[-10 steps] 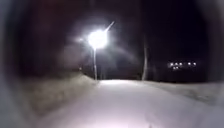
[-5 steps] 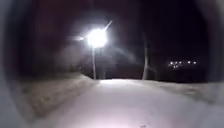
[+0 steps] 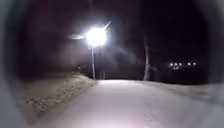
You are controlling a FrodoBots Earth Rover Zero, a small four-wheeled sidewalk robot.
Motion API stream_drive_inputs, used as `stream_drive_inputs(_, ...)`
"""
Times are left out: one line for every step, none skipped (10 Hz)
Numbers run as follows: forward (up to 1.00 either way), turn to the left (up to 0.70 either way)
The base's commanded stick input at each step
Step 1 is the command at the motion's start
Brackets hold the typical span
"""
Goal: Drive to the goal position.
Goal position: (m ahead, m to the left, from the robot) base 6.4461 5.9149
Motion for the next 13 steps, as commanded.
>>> stream_drive_inputs(0.7,0.0)
stream_drive_inputs(0.7,0.0)
stream_drive_inputs(0.7,0.0)
stream_drive_inputs(0.7,0.0)
stream_drive_inputs(0.7,0.0)
stream_drive_inputs(0.7,0.0)
stream_drive_inputs(0.7,0.0)
stream_drive_inputs(0.7,0.0)
stream_drive_inputs(0.7,0.0)
stream_drive_inputs(0.7,0.0)
stream_drive_inputs(0.7,0.0)
stream_drive_inputs(0.7,0.0)
stream_drive_inputs(0.7,0.0)
